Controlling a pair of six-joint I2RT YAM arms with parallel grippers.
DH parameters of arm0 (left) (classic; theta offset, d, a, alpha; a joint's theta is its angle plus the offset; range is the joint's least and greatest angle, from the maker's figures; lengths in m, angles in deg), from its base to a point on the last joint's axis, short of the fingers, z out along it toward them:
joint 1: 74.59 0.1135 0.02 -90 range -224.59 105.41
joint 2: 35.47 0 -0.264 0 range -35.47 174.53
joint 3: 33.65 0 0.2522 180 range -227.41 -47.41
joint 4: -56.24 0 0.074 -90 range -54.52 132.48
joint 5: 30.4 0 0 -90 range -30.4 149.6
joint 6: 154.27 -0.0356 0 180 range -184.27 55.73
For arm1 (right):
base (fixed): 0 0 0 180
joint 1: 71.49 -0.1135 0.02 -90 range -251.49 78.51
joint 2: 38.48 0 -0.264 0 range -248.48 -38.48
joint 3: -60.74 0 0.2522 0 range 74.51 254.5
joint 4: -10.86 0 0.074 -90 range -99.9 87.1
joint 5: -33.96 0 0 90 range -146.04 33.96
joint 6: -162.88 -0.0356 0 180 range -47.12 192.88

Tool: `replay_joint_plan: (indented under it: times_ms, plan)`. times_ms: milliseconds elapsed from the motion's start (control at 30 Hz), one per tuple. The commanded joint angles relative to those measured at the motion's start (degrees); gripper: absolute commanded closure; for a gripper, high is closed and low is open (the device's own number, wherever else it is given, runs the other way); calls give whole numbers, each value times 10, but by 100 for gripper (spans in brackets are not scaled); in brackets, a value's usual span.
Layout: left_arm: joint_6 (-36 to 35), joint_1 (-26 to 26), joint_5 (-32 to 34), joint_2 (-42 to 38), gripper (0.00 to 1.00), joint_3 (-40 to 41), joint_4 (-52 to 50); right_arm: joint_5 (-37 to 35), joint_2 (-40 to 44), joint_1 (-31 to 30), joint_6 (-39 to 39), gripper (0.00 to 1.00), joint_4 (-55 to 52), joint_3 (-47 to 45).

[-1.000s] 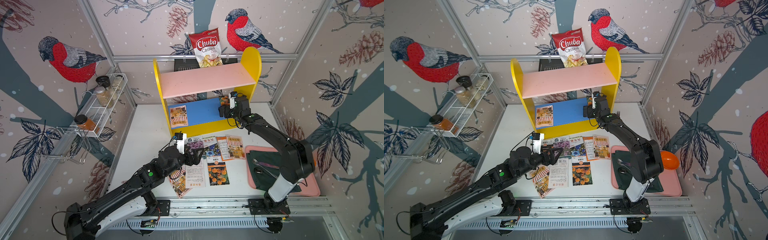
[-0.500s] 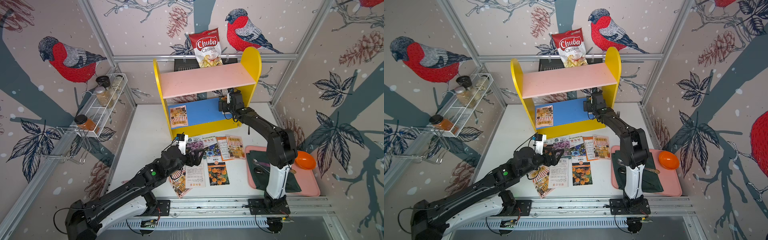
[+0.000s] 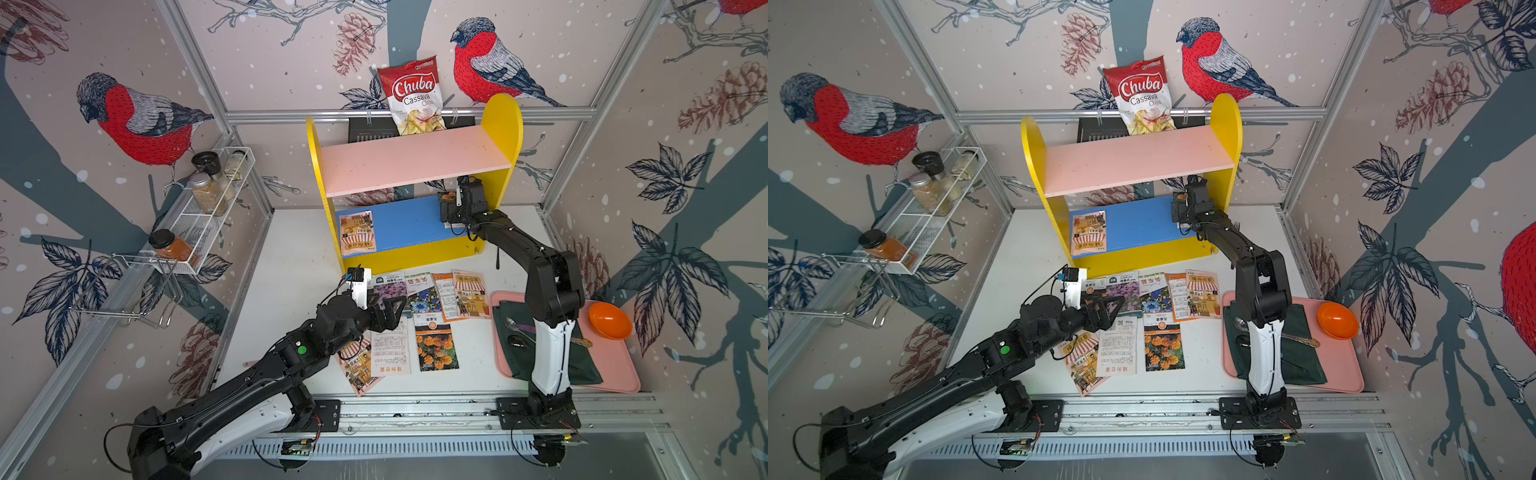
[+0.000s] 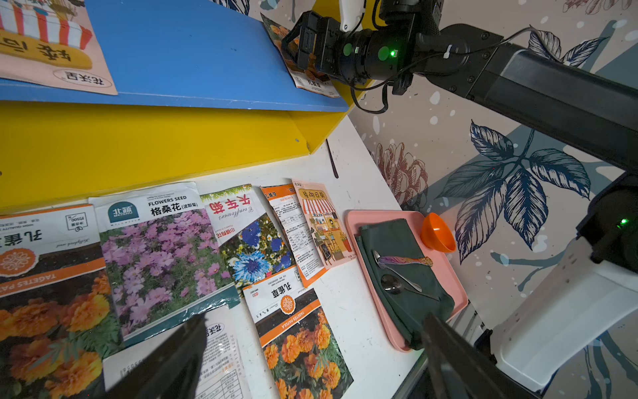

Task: Take the seed bag off the shelf
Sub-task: Pick up the seed packet from the shelf.

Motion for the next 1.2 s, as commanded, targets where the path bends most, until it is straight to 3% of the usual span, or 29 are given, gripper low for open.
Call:
replay_joint_plan:
  times_ms: [0,567,1167]
  plan:
    - [-2,3,12,-7,3,4,11,10,-2,-1,1,0,-9,-7]
    - [1,5,24,-24,3,13,17,25,43,-46,-13,1,2,-91]
    - [12,11,31,-31,3,18,27,-7,111,-146,-74,2,31,-183]
